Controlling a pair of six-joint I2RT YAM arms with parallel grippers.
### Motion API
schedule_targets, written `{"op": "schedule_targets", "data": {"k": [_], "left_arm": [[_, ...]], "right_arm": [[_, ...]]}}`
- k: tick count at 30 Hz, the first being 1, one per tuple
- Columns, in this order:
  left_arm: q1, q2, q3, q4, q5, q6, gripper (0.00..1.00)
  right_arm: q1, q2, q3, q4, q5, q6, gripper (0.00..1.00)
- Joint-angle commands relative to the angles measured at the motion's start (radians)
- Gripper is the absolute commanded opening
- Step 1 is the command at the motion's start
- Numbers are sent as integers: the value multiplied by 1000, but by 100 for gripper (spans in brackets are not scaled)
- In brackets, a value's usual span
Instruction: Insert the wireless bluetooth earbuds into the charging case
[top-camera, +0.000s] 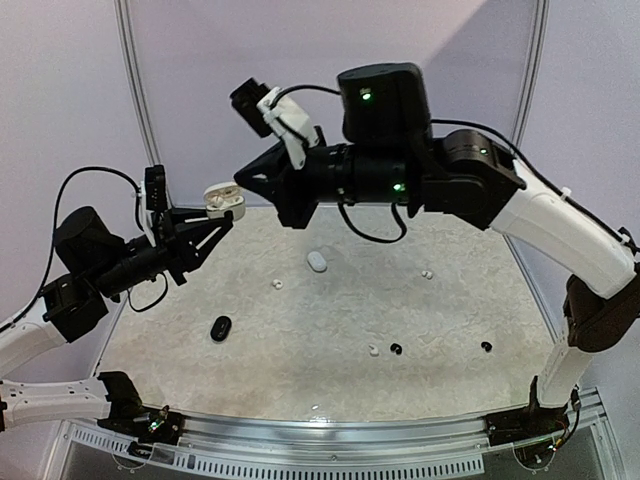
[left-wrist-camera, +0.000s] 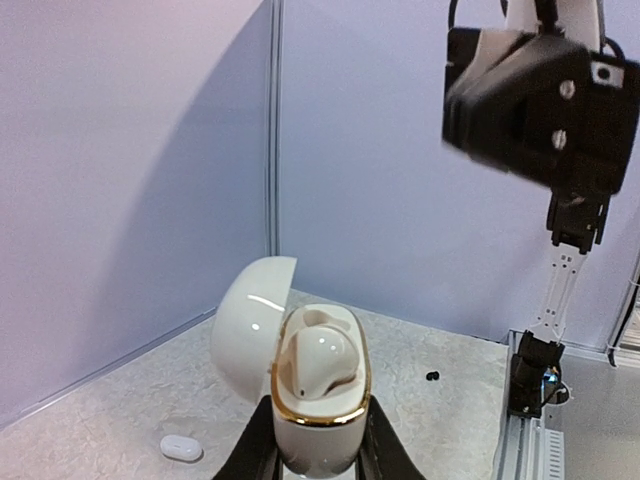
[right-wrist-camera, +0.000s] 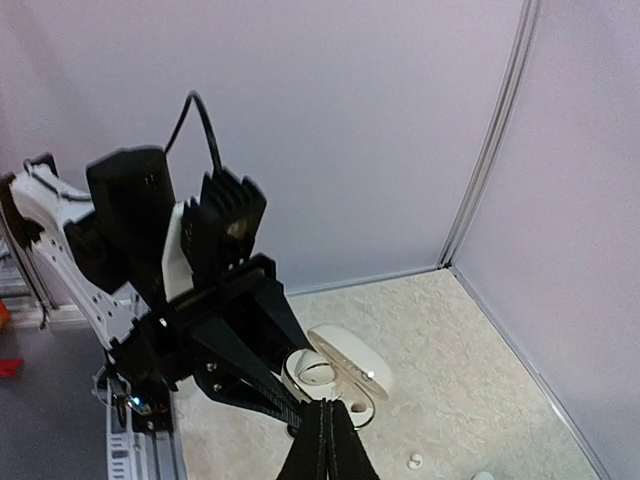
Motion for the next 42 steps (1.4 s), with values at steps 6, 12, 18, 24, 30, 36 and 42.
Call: {"op": "schedule_targets", "data": {"k": [6, 12, 18, 24, 30, 36, 42], "left_arm": [[25, -20, -14, 12, -33, -2, 0], [45, -38, -20, -8, -36, 6, 0], [57, -50, -28, -5, -30, 9, 0], [60, -60, -41, -5, -23, 15, 0], [62, -57, -39, -2, -7, 21, 0], [62, -55, -36, -6, 3, 28, 0], [62, -52, -30, -8, 14, 38, 0]], "right_arm": [[-221, -127, -148, -154, 139, 387, 31], [-293, 6, -191, -580, 286, 629, 60], [-294, 139, -340, -629, 134, 632, 64], [-294, 53, -651, -471, 37, 481, 47], [-293, 48, -773, -426, -24, 291, 39], [-292, -48, -907, -277, -130, -121, 54], [-268, -110, -1022, -113, -137, -485, 53]]}}
